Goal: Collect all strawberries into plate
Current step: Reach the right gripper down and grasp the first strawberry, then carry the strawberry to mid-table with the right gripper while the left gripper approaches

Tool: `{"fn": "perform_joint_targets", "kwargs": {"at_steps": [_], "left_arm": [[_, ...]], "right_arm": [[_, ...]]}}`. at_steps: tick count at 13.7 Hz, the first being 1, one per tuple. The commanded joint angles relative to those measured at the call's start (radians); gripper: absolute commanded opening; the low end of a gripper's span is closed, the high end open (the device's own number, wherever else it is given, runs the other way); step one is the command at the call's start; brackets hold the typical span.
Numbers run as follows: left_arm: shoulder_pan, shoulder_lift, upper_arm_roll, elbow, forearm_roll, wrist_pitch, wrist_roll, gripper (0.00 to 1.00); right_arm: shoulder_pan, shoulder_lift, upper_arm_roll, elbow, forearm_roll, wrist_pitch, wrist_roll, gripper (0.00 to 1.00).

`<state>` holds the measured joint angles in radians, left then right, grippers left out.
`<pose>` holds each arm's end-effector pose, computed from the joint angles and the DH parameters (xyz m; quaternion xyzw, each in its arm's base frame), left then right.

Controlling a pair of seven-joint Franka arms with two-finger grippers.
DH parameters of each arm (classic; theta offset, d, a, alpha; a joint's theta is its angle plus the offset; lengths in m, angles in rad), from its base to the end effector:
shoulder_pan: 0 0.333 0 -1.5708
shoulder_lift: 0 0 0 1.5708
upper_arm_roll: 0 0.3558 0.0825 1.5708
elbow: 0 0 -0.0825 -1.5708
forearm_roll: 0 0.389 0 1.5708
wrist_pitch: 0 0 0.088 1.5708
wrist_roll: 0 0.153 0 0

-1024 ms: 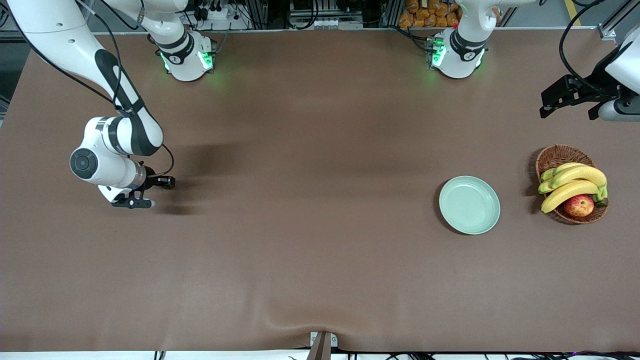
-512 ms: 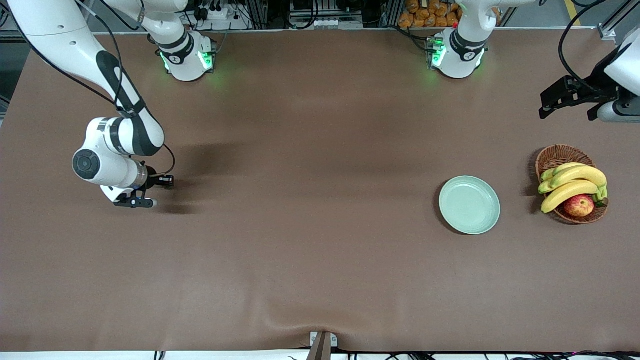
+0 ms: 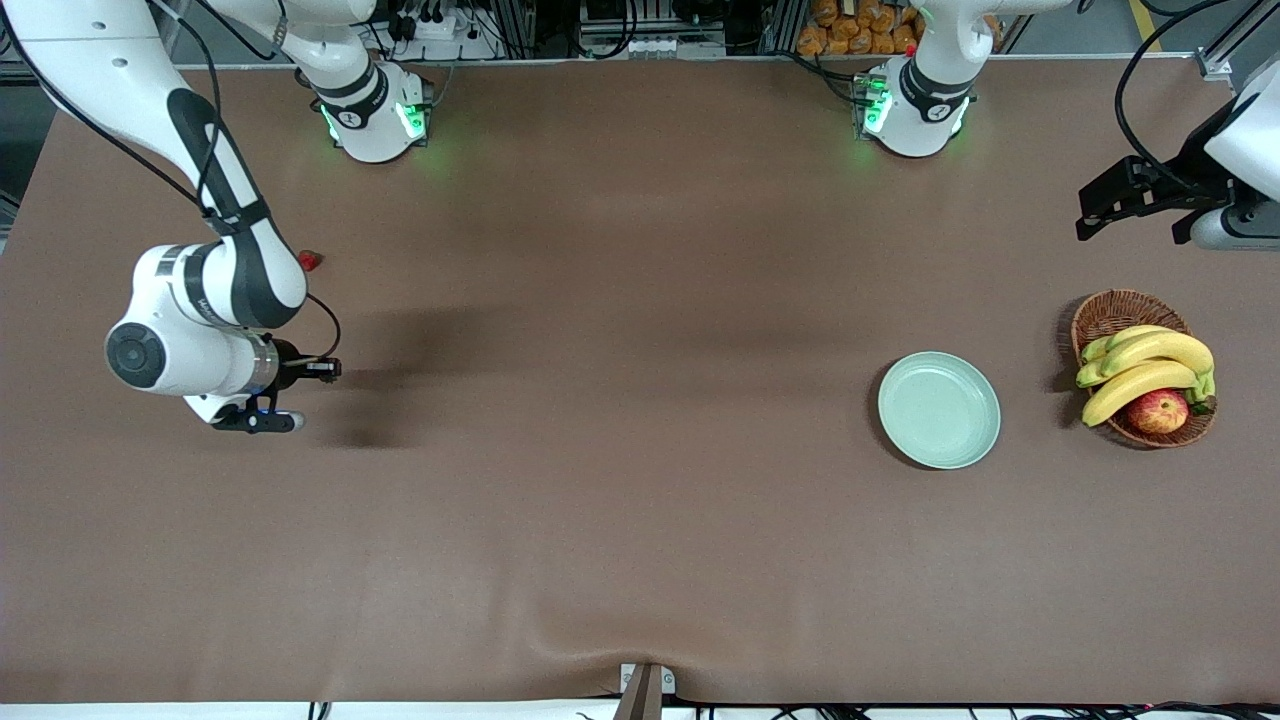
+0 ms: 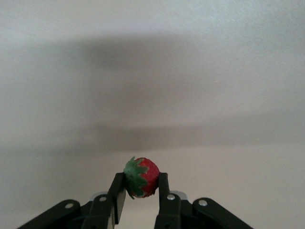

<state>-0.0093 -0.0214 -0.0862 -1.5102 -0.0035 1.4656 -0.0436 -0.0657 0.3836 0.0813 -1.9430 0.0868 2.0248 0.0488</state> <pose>0.5377 -0.0526 0.6495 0.9996 -0.0261 -0.0117 0.0000 0.5881 0.0167 0.2543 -0.9865 0.0417 0.1514 0.0463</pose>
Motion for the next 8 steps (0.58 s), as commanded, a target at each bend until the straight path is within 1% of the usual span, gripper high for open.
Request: {"fn": "perform_joint_targets", "kwargs": {"at_steps": [1, 3, 5, 6, 8], "left_arm": [[0.005, 0.0, 0.0, -0.002, -0.018, -0.01, 0.008, 1.0], [0.005, 0.0, 0.0, -0.005, -0.018, -0.007, 0.008, 1.0], [0.005, 0.0, 0.0, -0.005, -0.018, -0.005, 0.008, 1.0], [0.005, 0.003, 0.0, -0.007, -0.018, -0.004, 0.008, 1.0], [0.005, 0.012, 0.0, -0.01, -0.018, -0.002, 0.008, 1.0]], "right_arm": [[0.053, -0.012, 0.003, 0.1, 0.079, -0.11, 0.104, 0.0], [0.113, -0.008, 0.002, 0.134, 0.148, -0.113, 0.199, 0.0], [0.185, -0.003, 0.003, 0.179, 0.174, -0.112, 0.328, 0.0], [0.222, 0.0, 0.002, 0.199, 0.201, -0.109, 0.395, 0.0], [0.308, 0.014, 0.0, 0.236, 0.286, -0.095, 0.523, 0.0]]}}
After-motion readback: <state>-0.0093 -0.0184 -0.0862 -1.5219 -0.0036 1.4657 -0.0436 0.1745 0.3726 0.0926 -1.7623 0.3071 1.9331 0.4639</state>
